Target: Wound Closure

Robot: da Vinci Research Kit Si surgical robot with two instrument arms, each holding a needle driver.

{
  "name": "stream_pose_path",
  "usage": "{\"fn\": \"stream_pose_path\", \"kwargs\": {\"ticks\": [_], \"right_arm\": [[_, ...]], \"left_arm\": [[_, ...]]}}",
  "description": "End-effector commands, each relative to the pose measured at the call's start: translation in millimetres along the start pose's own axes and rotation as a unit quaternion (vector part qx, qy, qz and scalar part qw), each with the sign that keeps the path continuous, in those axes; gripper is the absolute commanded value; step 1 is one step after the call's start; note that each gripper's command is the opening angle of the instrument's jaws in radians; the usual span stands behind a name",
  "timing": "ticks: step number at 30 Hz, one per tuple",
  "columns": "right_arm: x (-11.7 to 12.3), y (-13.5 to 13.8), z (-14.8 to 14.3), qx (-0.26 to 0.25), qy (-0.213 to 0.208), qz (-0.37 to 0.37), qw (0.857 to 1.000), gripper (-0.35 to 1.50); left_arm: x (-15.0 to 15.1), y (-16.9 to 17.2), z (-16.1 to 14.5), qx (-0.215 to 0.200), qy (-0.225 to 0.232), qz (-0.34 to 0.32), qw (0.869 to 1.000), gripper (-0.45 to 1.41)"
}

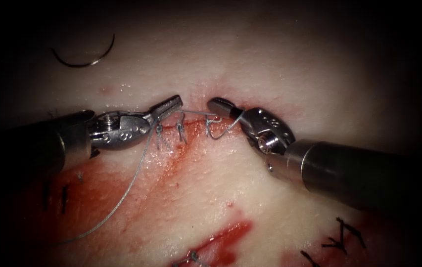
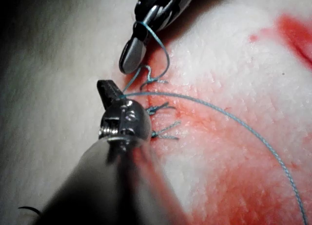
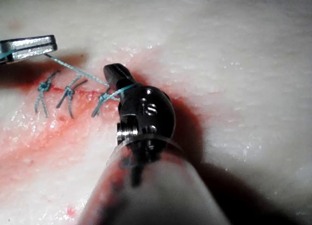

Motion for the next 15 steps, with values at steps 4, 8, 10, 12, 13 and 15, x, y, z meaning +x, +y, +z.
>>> {"fn": "stream_pose_path", "kwargs": {"ticks": [4, 8, 10, 12, 13, 15], "right_arm": [[-0.7, -1.3, 0.7, 0.035, -0.001, -0.046, 0.998, -0.35], [-1.3, -1.8, 0.3, 0.113, 0.009, -0.115, 0.987, -0.35], [-1.6, -1.9, 0.1, 0.136, 0.007, -0.119, 0.984, -0.35], [-1.9, -2.0, 0.0, 0.139, 0.004, -0.120, 0.983, -0.35], [-2.0, -2.0, 0.0, 0.137, 0.005, -0.120, 0.983, -0.35], [-2.2, -1.9, 0.0, 0.139, 0.004, -0.121, 0.983, -0.35]], "left_arm": [[0.0, -3.3, 2.3, 0.002, -0.005, -0.011, 1.000, -0.45], [0.2, -6.0, 4.1, 0.001, -0.011, -0.013, 1.000, -0.45], [0.2, -7.6, 5.1, 0.000, -0.014, -0.014, 1.000, -0.45], [0.1, -9.3, 5.9, 0.000, -0.015, -0.014, 1.000, -0.45], [0.1, -10.0, 6.3, 0.000, -0.016, -0.017, 1.000, -0.45], [-0.2, -11.7, 7.1, 0.002, -0.016, -0.023, 1.000, -0.45]]}}
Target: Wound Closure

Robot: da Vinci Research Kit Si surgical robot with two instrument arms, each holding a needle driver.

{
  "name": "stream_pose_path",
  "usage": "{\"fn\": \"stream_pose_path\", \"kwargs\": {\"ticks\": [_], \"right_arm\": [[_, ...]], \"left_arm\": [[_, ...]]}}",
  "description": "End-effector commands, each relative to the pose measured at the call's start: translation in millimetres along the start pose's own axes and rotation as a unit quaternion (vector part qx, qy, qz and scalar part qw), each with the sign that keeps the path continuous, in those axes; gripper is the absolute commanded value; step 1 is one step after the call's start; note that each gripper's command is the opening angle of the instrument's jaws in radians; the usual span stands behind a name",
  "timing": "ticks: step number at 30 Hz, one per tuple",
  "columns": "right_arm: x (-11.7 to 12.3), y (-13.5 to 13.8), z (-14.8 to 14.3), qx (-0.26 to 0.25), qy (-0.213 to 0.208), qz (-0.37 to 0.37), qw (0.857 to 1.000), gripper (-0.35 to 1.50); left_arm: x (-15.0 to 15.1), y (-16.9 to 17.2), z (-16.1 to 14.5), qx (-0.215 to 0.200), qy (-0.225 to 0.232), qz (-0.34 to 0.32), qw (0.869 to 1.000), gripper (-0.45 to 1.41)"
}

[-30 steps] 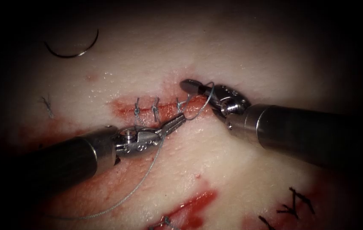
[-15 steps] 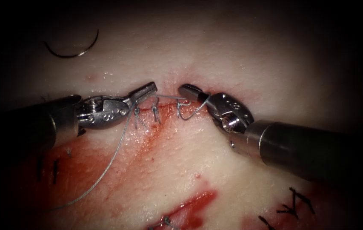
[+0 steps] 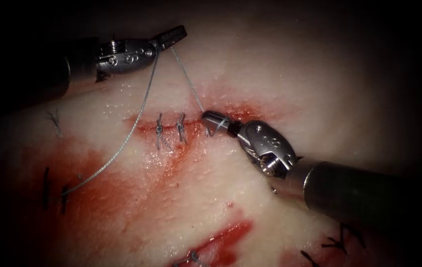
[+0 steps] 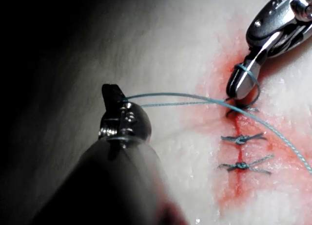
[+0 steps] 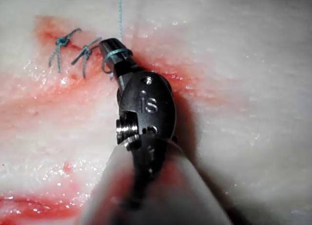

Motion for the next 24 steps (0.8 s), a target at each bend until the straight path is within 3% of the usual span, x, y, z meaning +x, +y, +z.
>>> {"fn": "stream_pose_path", "kwargs": {"ticks": [1, 9, 24], "right_arm": [[-0.4, 0.1, 1.0, 0.002, 0.000, 0.000, 1.000, -0.35], [-1.1, -0.8, 0.3, 0.011, -0.016, -0.006, 1.000, -0.35], [-2.8, -2.8, -0.4, 0.032, -0.042, -0.022, 0.998, -0.35]], "left_arm": [[0.1, -1.2, 1.2, 0.002, 0.002, 0.001, 1.000, -0.45], [-0.8, -7.7, 3.8, 0.032, -0.025, 0.040, 0.998, -0.45], [-2.5, -14.0, 8.9, 0.078, -0.057, 0.095, 0.991, -0.45]]}}
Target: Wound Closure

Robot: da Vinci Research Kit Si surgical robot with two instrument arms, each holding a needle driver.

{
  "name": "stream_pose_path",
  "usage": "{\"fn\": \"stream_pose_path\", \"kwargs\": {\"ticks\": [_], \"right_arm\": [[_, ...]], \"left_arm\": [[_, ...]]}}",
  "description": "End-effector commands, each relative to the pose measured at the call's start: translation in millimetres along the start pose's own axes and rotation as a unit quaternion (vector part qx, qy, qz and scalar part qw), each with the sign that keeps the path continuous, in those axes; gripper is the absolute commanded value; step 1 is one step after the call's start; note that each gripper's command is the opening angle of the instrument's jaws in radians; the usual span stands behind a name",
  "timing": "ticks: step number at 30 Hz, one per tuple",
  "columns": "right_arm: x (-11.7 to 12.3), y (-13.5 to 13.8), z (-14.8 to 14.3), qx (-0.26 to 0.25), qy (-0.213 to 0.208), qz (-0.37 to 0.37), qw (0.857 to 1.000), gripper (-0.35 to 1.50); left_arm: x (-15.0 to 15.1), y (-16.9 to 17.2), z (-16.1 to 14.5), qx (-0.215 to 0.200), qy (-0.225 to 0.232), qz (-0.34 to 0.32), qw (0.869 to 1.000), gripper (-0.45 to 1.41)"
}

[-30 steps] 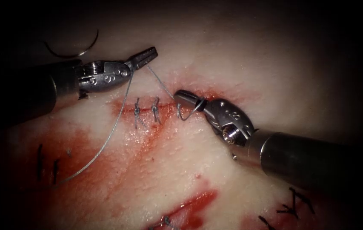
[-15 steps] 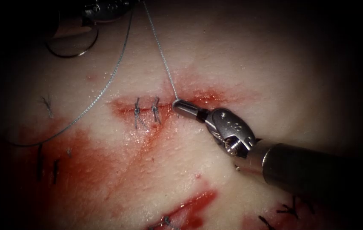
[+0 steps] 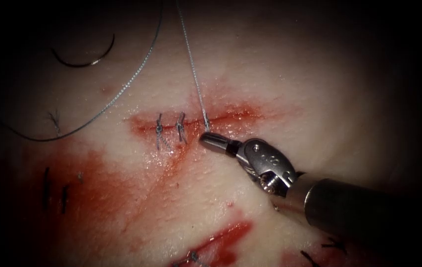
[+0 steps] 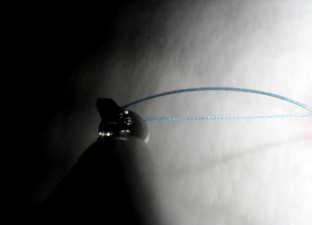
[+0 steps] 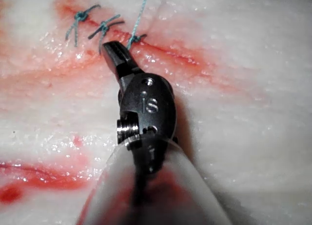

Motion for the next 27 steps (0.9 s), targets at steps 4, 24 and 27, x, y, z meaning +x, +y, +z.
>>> {"fn": "stream_pose_path", "kwargs": {"ticks": [4, 24, 27], "right_arm": [[-1.3, -0.5, 1.6, 0.008, -0.013, -0.007, 1.000, -0.35], [-5.8, -2.5, 0.9, 0.022, -0.113, -0.010, 0.993, -0.35], [-4.4, -2.4, 0.9, 0.015, -0.087, -0.003, 0.996, -0.35]], "left_arm": [[-0.6, -2.2, 2.7, 0.029, -0.001, 0.022, 0.999, -0.45], [-1.6, -3.2, 4.0, 0.050, -0.007, 0.047, 0.998, -0.45], [-1.1, -2.5, 3.3, 0.048, 0.019, 0.031, 0.998, -0.45]]}}
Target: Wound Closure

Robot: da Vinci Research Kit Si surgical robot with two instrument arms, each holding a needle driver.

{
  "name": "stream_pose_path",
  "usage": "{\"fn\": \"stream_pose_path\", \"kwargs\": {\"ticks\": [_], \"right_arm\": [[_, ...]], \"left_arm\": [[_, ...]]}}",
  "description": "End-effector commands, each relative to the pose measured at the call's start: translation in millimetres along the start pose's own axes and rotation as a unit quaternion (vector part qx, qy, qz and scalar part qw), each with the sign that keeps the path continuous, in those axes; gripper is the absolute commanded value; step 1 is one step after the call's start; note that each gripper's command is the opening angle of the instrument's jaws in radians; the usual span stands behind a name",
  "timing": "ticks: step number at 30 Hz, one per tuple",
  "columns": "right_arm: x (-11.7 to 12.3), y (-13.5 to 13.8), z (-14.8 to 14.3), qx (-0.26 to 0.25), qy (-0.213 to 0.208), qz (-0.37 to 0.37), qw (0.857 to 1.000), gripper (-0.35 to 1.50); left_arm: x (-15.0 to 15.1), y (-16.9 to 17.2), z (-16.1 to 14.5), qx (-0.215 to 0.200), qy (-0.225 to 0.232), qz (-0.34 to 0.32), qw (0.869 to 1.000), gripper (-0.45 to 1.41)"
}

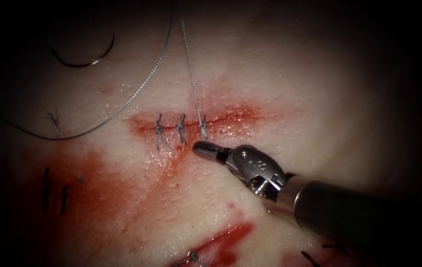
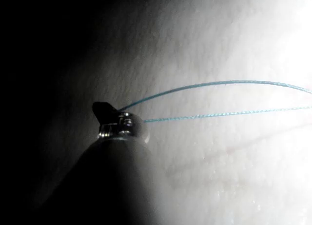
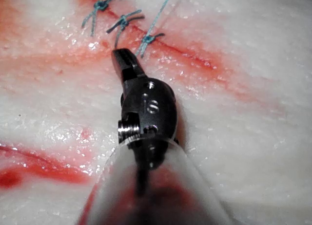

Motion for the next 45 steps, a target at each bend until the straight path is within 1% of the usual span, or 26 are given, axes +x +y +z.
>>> {"fn": "stream_pose_path", "kwargs": {"ticks": [1, 2, 4, 5, 6, 7, 8, 9, 10, 11, 12, 15, 17, 19, 21, 22, 23, 26, 29, 31, 33, 34, 36, 39, 41, 45], "right_arm": [[1.0, 0.1, 0.9, -0.003, 0.021, 0.004, 1.000, -0.35], [1.8, 0.1, 0.8, -0.013, 0.033, 0.006, 0.999, -0.15], [2.7, -0.1, 0.7, -0.020, 0.043, 0.000, 0.999, 0.84], [3.1, -0.2, 0.6, -0.020, 0.047, 0.002, 0.999, 0.96], [3.4, -0.3, 0.4, -0.020, 0.049, -0.002, 0.999, 1.01], [3.8, -0.6, 0.1, -0.020, 0.048, -0.027, 0.998, 0.98], [3.8, -0.6, 0.1, -0.020, 0.048, -0.027, 0.998, 0.98], [3.9, -0.7, -0.2, -0.019, 0.047, -0.026, 0.998, 0.84], [4.0, -0.8, -0.4, -0.020, 0.047, -0.031, 0.998, 0.81], [4.2, -0.8, -0.6, -0.020, 0.046, -0.036, 0.998, 0.83], [4.5, -0.7, -0.8, -0.020, 0.047, -0.037, 0.998, 0.89], [5.4, -0.2, -1.2, -0.020, 0.054, -0.032, 0.998, 1.16], [5.9, 0.1, -1.6, -0.019, 0.061, -0.029, 0.998, 1.23], [6.4, 0.4, -2.1, -0.018, 0.067, -0.026, 0.997, 1.26], [7.2, 0.7, -2.9, -0.016, 0.066, -0.022, 0.997, 1.25], [7.9, 1.1, -3.0, -0.021, 0.069, -0.017, 0.997, 1.25], [7.9, 1.1, -3.0, -0.021, 0.069, -0.017, 0.997, 1.25], [9.6, 2.0, -2.7, -0.028, 0.070, -0.008, 0.997, 1.28], [11.0, 3.4, -2.1, -0.040, 0.067, -0.026, 0.997, 1.30], [11.2, 4.1, -1.8, -0.045, 0.067, -0.028, 0.996, 1.30], [11.1, 5.3, -0.9, -0.053, 0.062, -0.032, 0.996, 1.36], [11.1, 5.3, -0.9, -0.053, 0.062, -0.032, 0.996, 1.36], [11.2, 6.2, -0.2, -0.060, 0.061, -0.031, 0.996, 1.41], [11.5, 6.6, 0.5, -0.065, 0.057, -0.039, 0.995, 1.45], [11.7, 6.9, 1.1, -0.069, 0.054, -0.044, 0.995, 1.46], [11.8, 7.3, 1.7, -0.071, 0.053, -0.047, 0.995, 1.48]], "left_arm": [[0.4, -0.4, 0.5, -0.001, 0.015, -0.014, 1.000, -0.45], [0.8, -0.2, 0.2, -0.002, 0.021, -0.025, 0.999, -0.45], [1.8, 0.4, -0.8, -0.005, 0.045, -0.044, 0.998, -0.45], [2.3, 0.7, -1.2, -0.007, 0.052, -0.050, 0.997, -0.45], [2.8, 0.9, -1.7, -0.008, 0.059, -0.057, 0.997, -0.45], [4.1, 1.4, -2.9, -0.012, 0.074, -0.066, 0.995, -0.45], [4.1, 1.4, -2.9, -0.012, 0.074, -0.066, 0.995, -0.45], [5.0, 1.7, -3.7, -0.014, 0.080, -0.068, 0.994, -0.45], [5.6, 1.9, -4.3, -0.016, 0.083, -0.073, 0.994, -0.45], [6.2, 2.1, -5.0, -0.017, 0.088, -0.074, 0.993, -0.45], [7.1, 2.4, -5.9, -0.019, 0.095, -0.076, 0.992, -0.45], [9.1, 2.9, -7.8, -0.025, 0.107, -0.084, 0.990, -0.45], [10.7, 3.2, -9.1, -0.033, 0.115, -0.087, 0.989, -0.45], [12.3, 3.4, -10.3, -0.041, 0.122, -0.091, 0.988, -0.45], [14.3, 3.7, -11.9, -0.052, 0.131, -0.097, 0.985, -0.45], [15.3, 3.9, -12.8, -0.058, 0.139, -0.099, 0.984, -0.45], [15.3, 3.9, -12.8, -0.058, 0.139, -0.099, 0.984, -0.45], [17.1, 4.2, -14.5, -0.061, 0.156, -0.103, 0.980, -0.45], [19.0, 4.0, -16.4, -0.064, 0.167, -0.109, 0.978, -0.45], [19.7, 3.9, -16.9, -0.065, 0.169, -0.111, 0.977, -0.45], [20.5, 3.7, -17.8, -0.067, 0.172, -0.113, 0.976, -0.45], [20.5, 3.7, -17.8, -0.067, 0.172, -0.113, 0.976, -0.45], [20.8, 3.9, -18.9, -0.067, 0.177, -0.112, 0.975, -0.45], [20.8, 3.6, -19.2, -0.065, 0.179, -0.117, 0.975, -0.45], [20.7, 3.1, -19.6, -0.051, 0.175, -0.116, 0.976, -0.45], [21.0, 2.7, -20.1, -0.045, 0.176, -0.119, 0.976, -0.45]]}}
